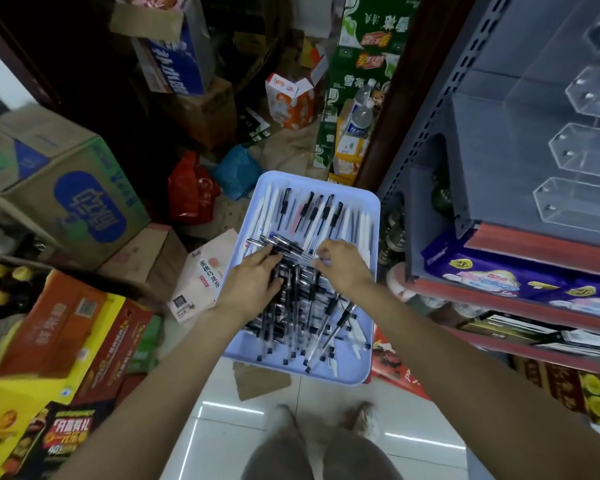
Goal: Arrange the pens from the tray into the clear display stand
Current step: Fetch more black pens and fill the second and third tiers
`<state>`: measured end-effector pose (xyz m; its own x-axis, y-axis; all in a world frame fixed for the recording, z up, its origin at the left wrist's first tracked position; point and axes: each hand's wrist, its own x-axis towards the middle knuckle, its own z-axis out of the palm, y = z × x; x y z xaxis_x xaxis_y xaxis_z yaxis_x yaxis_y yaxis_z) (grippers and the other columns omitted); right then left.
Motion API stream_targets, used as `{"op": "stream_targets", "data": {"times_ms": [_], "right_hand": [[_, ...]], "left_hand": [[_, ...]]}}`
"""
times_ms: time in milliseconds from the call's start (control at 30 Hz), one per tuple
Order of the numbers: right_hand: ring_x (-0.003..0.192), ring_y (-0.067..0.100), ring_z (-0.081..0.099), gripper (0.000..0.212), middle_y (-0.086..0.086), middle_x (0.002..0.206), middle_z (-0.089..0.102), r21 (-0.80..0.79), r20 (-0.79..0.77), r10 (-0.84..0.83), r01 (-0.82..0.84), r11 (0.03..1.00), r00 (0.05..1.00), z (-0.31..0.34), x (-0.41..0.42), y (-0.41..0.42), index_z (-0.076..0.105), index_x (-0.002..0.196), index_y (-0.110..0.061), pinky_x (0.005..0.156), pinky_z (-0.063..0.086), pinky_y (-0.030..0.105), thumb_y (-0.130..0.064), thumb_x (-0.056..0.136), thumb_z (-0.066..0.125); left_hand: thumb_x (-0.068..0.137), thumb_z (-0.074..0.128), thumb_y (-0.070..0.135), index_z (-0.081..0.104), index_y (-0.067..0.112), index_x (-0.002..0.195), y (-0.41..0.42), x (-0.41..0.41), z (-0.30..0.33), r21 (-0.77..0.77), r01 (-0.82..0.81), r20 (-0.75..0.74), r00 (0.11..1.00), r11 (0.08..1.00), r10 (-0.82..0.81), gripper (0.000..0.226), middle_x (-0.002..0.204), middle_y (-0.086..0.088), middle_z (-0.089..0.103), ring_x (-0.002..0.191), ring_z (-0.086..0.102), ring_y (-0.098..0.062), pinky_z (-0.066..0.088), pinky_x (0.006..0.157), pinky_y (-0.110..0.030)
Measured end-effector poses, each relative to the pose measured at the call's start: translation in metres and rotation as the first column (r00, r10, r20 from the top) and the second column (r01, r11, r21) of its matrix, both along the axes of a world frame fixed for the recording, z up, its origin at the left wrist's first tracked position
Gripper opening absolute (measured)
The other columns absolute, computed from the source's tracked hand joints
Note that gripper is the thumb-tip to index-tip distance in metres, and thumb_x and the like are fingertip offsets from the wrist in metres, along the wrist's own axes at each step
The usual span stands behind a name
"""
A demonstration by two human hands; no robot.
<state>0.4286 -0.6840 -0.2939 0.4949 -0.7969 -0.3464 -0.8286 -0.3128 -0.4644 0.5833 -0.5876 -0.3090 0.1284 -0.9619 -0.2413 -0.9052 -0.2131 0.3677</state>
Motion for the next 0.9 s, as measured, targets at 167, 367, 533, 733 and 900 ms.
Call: {"op": "stream_targets", "data": {"times_ms": [167, 367, 533, 733, 900], "right_hand": [[0.093, 0.029, 0.060, 0.023, 0.017, 0.099, 0.063, 0.026, -0.064, 0.005, -0.003, 1.000, 0.998, -0.001, 0.014, -0.006, 0.061, 0.101, 0.000, 0.083, 0.052, 0.040, -0.021, 0.091, 0.058], [0.074, 0.026, 0.055, 0.022, 0.011, 0.082, 0.054, 0.061, -0.157, 0.049, -0.039, 0.997, 0.986, 0.001, 0.023, -0.012, 0.060, 0.084, -0.001, 0.070, 0.050, 0.035, -0.020, 0.093, 0.053], [0.080, 0.035, 0.058, 0.026, 0.021, 0.088, 0.062, 0.041, -0.004, -0.020, 0.020, 0.999, 1.000, 0.005, 0.010, -0.013, 0.061, 0.091, 0.001, 0.072, 0.049, 0.044, -0.019, 0.098, 0.047], [0.073, 0.018, 0.059, 0.029, 0.012, 0.080, 0.061, 0.089, 0.383, -0.157, 0.133, 0.987, 0.910, 0.042, -0.008, -0.016, 0.065, 0.096, 0.005, 0.073, 0.044, 0.027, -0.018, 0.098, 0.048], [0.050, -0.004, 0.054, 0.026, -0.001, 0.067, 0.060, 0.096, 0.511, -0.162, 0.131, 0.987, 0.844, 0.092, -0.021, -0.022, 0.067, 0.087, -0.001, 0.054, 0.041, 0.007, -0.019, 0.096, 0.050]], "left_hand": [[0.095, 0.048, 0.029, 0.032, 0.018, 0.144, 0.001, 0.002, -0.006, -0.016, -0.020, -0.063, 0.998, 1.000, 0.019, 0.053, 0.156, -0.002, 0.019, 0.142, 0.024, -0.020, 0.031, 0.111, -0.041], [0.095, 0.049, 0.029, 0.033, 0.019, 0.144, 0.005, 0.001, -0.006, -0.056, -0.057, -0.131, 0.990, 0.997, 0.049, 0.052, 0.154, -0.002, 0.023, 0.140, 0.027, -0.021, 0.029, 0.112, -0.038], [0.096, 0.049, 0.023, 0.043, 0.015, 0.138, -0.001, 0.002, 0.009, -0.147, -0.115, -0.228, 0.970, 0.982, 0.080, 0.043, 0.147, -0.003, 0.034, 0.132, 0.037, -0.021, 0.031, 0.105, -0.028], [0.099, 0.043, 0.022, 0.061, 0.006, 0.117, -0.036, -0.010, 0.050, -0.080, -0.242, -0.499, 0.849, 0.967, 0.172, 0.030, 0.116, -0.011, 0.062, 0.104, 0.058, -0.022, 0.040, 0.085, -0.025], [0.092, 0.055, 0.035, 0.059, -0.002, 0.077, -0.083, -0.037, 0.101, -0.074, -0.410, -0.799, 0.570, 0.909, 0.192, 0.040, 0.070, -0.011, 0.042, 0.065, 0.041, -0.016, 0.033, 0.065, -0.026]]}}
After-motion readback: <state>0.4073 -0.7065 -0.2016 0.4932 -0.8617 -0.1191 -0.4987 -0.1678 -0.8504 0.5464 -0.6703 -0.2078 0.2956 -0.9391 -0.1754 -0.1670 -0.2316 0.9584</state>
